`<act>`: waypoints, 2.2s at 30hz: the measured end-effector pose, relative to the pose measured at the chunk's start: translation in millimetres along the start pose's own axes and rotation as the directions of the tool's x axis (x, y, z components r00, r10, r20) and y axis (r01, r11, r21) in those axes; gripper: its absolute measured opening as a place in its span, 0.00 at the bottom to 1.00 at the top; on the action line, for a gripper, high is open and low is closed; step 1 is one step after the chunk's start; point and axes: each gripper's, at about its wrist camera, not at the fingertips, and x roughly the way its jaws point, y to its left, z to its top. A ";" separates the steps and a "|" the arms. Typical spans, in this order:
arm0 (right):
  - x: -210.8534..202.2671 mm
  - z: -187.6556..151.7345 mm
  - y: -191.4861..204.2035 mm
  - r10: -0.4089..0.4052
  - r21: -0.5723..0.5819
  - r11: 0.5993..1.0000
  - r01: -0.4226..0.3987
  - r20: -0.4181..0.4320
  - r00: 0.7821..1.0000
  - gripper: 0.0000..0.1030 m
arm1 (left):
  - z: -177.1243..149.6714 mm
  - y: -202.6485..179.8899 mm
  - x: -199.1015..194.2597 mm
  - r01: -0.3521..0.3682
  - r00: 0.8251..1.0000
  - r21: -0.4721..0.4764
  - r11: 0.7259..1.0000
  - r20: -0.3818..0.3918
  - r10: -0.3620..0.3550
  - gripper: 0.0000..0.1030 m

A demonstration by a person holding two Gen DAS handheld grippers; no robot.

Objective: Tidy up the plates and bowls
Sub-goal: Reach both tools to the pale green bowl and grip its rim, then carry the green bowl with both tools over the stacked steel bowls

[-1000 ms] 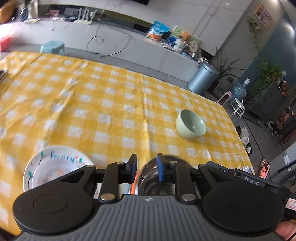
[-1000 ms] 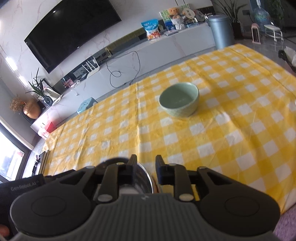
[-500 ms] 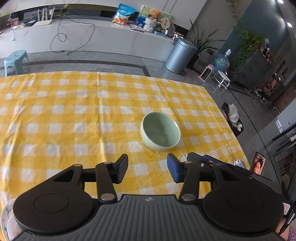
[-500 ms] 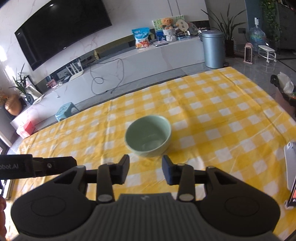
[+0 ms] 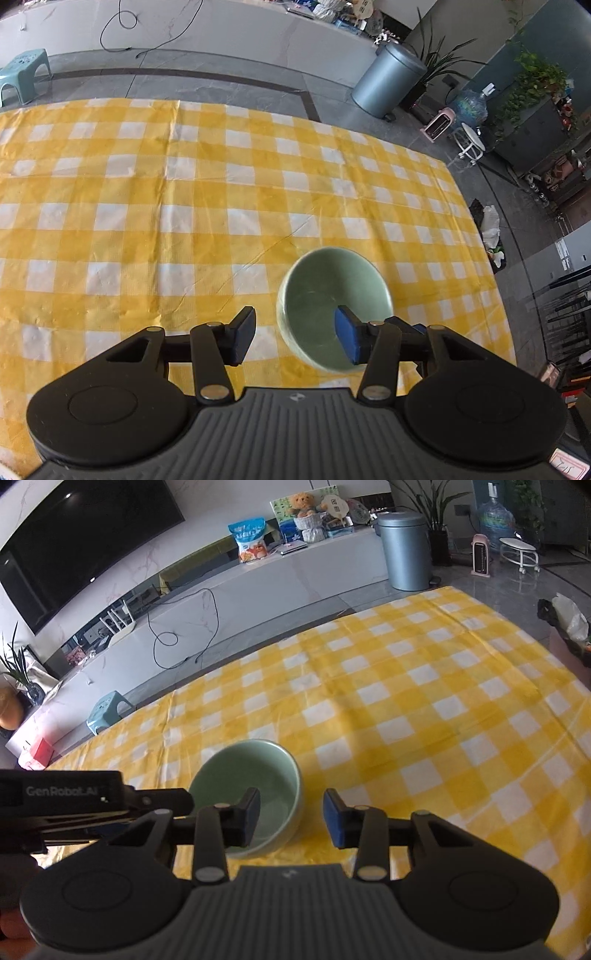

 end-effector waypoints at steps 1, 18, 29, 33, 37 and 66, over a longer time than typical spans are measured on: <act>6.6 1.0 1.8 -0.008 -0.002 1.000 0.008 -0.010 1.000 0.32 | 0.9 0.7 3.4 -0.004 1.000 -0.003 1.000 -0.005 0.004 0.48; 46.8 -0.6 1.1 -0.039 0.046 0.998 0.043 -0.097 0.995 0.12 | 3.9 -11.0 28.0 -0.091 0.995 0.087 0.992 -0.028 0.094 0.09; 6.8 -1.1 13.6 -0.014 0.038 0.999 0.016 -0.070 0.997 0.09 | -12.3 -15.0 -23.7 -0.095 0.995 0.102 0.990 0.021 0.094 0.07; -28.1 -6.3 26.5 0.023 0.044 0.999 -0.022 -0.037 0.999 0.09 | -22.8 -15.6 -66.2 -0.089 0.995 0.090 0.992 0.058 0.085 0.07; -67.0 -14.7 44.4 0.070 0.030 0.997 -0.069 -0.010 0.998 0.09 | -35.4 -14.7 -111.6 -0.091 0.992 0.074 0.993 0.096 0.084 0.07; -167.2 -123.8 105.0 0.149 -0.150 0.974 -0.168 -0.126 0.981 0.09 | -156.1 42.7 -199.2 -0.097 0.995 -0.048 0.994 0.002 0.097 0.07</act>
